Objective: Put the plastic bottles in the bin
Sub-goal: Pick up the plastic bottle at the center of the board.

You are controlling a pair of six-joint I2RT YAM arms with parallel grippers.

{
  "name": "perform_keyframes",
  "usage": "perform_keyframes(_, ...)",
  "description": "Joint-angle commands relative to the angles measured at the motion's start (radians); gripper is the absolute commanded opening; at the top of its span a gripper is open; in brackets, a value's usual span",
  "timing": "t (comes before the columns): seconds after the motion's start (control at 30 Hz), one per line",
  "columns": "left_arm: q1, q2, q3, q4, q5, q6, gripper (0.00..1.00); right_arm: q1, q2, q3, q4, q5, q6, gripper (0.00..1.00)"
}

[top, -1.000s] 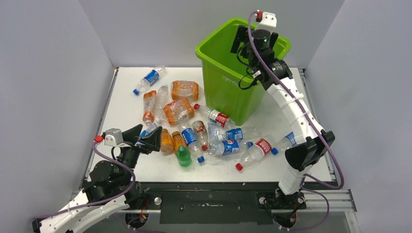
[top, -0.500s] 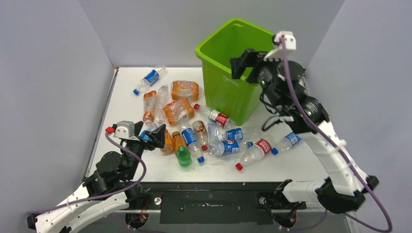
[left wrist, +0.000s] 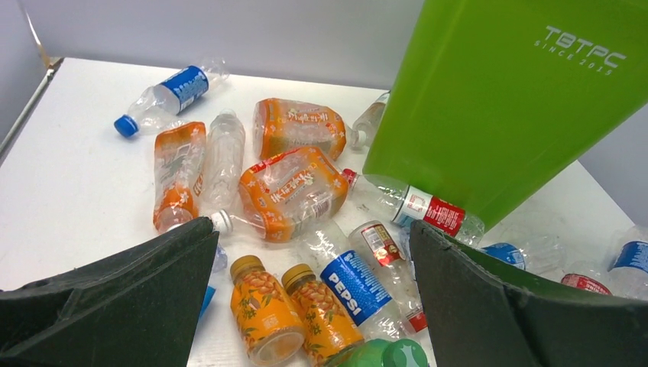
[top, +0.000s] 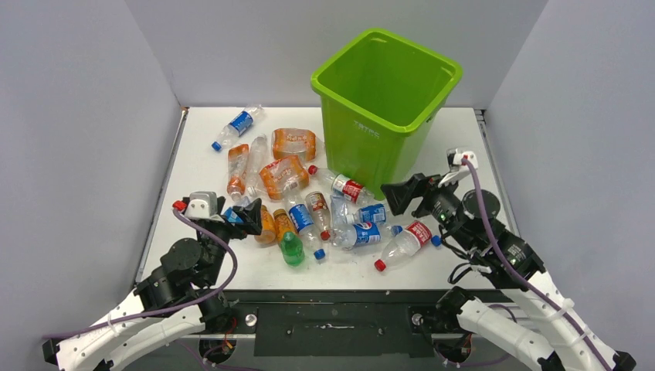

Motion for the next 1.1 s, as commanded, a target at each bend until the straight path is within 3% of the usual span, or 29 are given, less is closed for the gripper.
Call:
perform_keyframes(0.0, -0.006, 0.040, 0.050, -0.045, -0.034, -0.067, 0.96, -0.002, -0.108, -0.168, 0.006, 0.032, 0.104, 0.90)
perform_keyframes(0.17, -0.006, 0.120, 0.120, -0.124, 0.013, -0.185, 0.96, -0.002, -0.246, -0.369, 0.098, 0.100, 0.260, 0.90)
perform_keyframes(0.27, -0.004, 0.166, 0.161, -0.154, 0.082, -0.218, 0.96, -0.002, -0.285, -0.461, 0.170, 0.060, 0.232, 0.90)
perform_keyframes(0.47, -0.001, 0.180, 0.096, -0.145, 0.213, -0.182, 0.96, 0.000, -0.122, -0.510, 0.151, 0.051, 0.193, 0.91)
perform_keyframes(0.7, -0.001, 0.183, 0.097, -0.183, 0.218, -0.187, 0.96, 0.071, -0.015, -0.550, 0.190, 0.089, 0.195, 0.92)
perform_keyframes(0.8, -0.001, 0.180, 0.094, -0.157, 0.300, -0.130, 0.96, 0.141, -0.025, -0.558, 0.166, 0.175, 0.292, 0.90)
perform_keyframes(0.9, -0.005, 0.220, 0.109, -0.116, 0.473, 0.002, 0.96, 0.158, -0.113, -0.607, 0.182, 0.214, 0.418, 0.90)
perform_keyframes(1.07, -0.038, 0.501, 0.340, -0.269, 0.613, 0.147, 0.96, 0.158, -0.257, -0.615, 0.100, 0.314, 0.501, 0.90)
